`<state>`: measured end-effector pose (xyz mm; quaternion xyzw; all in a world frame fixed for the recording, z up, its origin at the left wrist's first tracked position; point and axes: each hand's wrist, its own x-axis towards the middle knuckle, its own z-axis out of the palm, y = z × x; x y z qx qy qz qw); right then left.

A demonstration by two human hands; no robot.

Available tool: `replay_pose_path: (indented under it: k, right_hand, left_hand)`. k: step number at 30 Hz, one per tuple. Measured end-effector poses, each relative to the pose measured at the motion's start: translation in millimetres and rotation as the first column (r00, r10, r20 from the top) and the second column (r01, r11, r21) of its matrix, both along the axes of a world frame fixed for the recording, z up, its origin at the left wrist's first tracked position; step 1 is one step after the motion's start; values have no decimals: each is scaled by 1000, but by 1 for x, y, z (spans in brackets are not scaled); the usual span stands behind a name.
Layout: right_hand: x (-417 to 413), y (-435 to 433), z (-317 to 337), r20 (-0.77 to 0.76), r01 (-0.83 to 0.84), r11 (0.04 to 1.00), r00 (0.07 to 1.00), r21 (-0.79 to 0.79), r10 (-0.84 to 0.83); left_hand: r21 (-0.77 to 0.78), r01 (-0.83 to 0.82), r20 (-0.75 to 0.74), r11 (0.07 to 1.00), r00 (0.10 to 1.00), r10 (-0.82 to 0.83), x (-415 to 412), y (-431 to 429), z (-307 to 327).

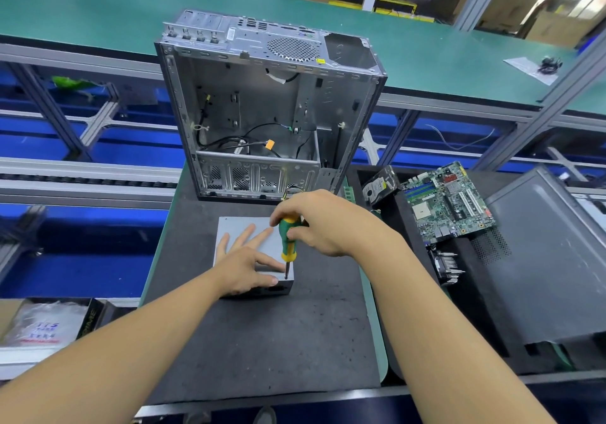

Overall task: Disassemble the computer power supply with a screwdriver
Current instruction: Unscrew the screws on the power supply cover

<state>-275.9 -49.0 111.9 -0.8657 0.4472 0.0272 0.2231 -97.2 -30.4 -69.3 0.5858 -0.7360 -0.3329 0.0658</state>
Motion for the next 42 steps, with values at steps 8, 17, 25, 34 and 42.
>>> replay_pose_path:
  k: [8, 17, 25, 34, 42]
  right_hand:
    - [2, 0, -3, -8, 17, 1000, 1000, 25, -17]
    - [5, 3, -9, 58, 32, 999, 998, 32, -34]
    - [3, 3, -9, 41, 124, 988, 991, 94, -128]
    - [7, 3, -5, -15, 61, 994, 998, 89, -60]
    - [13, 1, -18, 120, 97, 991, 987, 96, -108]
  left_hand:
    - [1, 4, 8, 1000, 1000, -4, 0, -1, -1]
    - [7, 2, 2, 1000, 1000, -2, -1, 1, 1]
    - [20, -6, -4, 1000, 1000, 6, -1, 1, 3]
    - [20, 8, 0, 1000, 1000, -8, 0, 0, 2]
    - [26, 9, -10, 1000, 1000, -8, 1, 0, 1]
